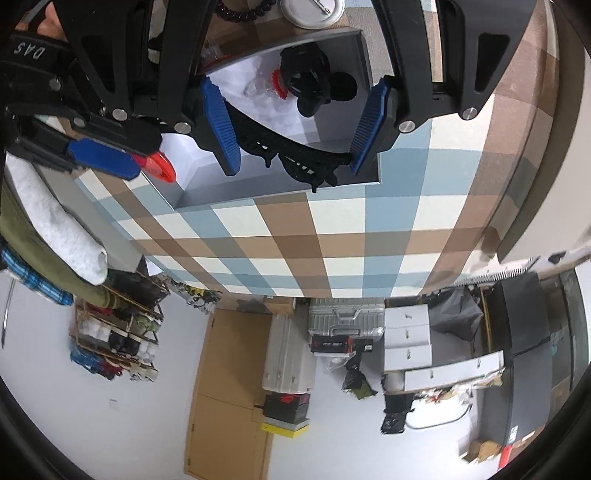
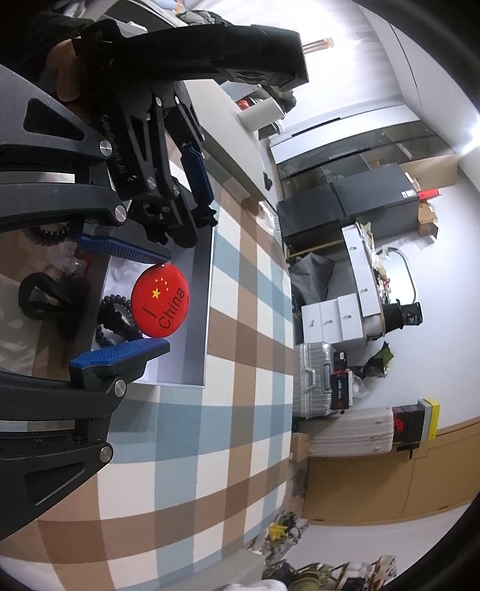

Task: Organize jewelry
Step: 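Open the left gripper over the box while the right gripper releases the red badge inside, then withdraw the right tool from the box toward the large black claw clip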

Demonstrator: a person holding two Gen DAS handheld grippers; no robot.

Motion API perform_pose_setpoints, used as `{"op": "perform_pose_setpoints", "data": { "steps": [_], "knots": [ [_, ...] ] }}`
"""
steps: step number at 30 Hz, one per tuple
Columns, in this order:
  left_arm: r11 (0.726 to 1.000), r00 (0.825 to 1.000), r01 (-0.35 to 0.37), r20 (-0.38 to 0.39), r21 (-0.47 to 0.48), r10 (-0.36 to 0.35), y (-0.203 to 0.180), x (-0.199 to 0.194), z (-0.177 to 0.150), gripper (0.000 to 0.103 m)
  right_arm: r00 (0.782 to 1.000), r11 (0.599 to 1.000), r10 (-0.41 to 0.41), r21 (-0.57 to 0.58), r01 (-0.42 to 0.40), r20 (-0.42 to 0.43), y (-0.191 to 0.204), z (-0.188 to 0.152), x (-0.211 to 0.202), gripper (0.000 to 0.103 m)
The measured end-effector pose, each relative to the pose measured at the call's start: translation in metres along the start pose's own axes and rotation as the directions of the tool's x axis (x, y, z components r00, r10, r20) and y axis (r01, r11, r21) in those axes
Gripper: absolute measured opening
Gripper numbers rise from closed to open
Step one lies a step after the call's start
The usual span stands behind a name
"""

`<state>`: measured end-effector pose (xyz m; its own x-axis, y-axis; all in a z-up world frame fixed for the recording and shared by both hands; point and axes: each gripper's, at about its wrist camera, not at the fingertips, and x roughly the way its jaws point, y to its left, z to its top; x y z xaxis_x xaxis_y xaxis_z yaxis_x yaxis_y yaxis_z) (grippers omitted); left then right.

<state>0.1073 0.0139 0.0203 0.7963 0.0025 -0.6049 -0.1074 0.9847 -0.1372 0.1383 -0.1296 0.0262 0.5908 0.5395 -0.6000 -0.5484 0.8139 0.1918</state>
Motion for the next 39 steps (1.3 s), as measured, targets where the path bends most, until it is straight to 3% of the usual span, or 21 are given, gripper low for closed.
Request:
{"op": "perform_pose_setpoints", "data": {
  "steps": [8, 11, 12, 16, 20, 22, 24, 26, 29, 39],
  "knots": [
    [0.999, 0.999, 0.033, -0.022, -0.027, -0.033, 0.000, 0.000, -0.003, 0.057, 1.000, 1.000, 0.017, -0.001, -0.017, -0.023, 0.000, -0.001, 0.003, 0.042],
    [1.000, 0.999, 0.014, -0.028, -0.018, -0.014, -0.001, -0.002, -0.003, 0.058, 1.000, 1.000, 0.011, -0.017, -0.011, -0.014, 0.003, -0.001, 0.000, 0.042],
    [1.000, 0.999, 0.013, -0.030, -0.015, -0.014, -0.001, -0.003, -0.004, 0.059, 1.000, 1.000, 0.005, -0.021, -0.005, -0.009, 0.004, -0.001, -0.002, 0.042],
    [0.999, 0.999, 0.044, -0.025, -0.016, -0.045, -0.001, -0.011, -0.005, 0.081, 1.000, 1.000, -0.020, -0.020, 0.021, 0.003, 0.002, 0.000, -0.009, 0.048],
    [1.000, 1.000, 0.010, -0.019, 0.002, -0.010, -0.001, -0.014, -0.001, 0.083, 0.999, 0.999, -0.029, 0.013, 0.029, 0.015, -0.006, 0.000, -0.018, 0.051],
    [1.000, 1.000, 0.014, -0.020, -0.004, -0.014, 0.001, -0.020, -0.002, 0.083, 0.999, 0.999, -0.047, 0.023, 0.047, 0.016, -0.009, 0.000, -0.022, 0.054],
    [1.000, 0.999, 0.025, -0.019, 0.002, -0.025, 0.002, -0.026, -0.004, 0.089, 0.999, 0.998, -0.047, 0.029, 0.047, 0.015, -0.011, -0.002, -0.026, 0.069],
    [0.999, 1.000, 0.029, -0.011, 0.012, -0.029, 0.002, -0.033, -0.008, 0.102, 0.999, 0.998, -0.046, 0.036, 0.046, 0.017, -0.013, -0.005, -0.031, 0.080],
    [0.999, 1.000, 0.030, -0.002, 0.024, -0.030, 0.002, -0.041, -0.016, 0.102, 0.999, 0.998, -0.046, 0.041, 0.046, 0.000, -0.015, -0.010, -0.033, 0.090],
    [1.000, 0.995, 0.000, -0.098, -0.019, -0.002, 0.020, -0.036, -0.043, 0.102, 0.997, 0.993, -0.042, 0.108, 0.048, -0.057, -0.019, -0.026, -0.035, 0.091]
  ]
}}
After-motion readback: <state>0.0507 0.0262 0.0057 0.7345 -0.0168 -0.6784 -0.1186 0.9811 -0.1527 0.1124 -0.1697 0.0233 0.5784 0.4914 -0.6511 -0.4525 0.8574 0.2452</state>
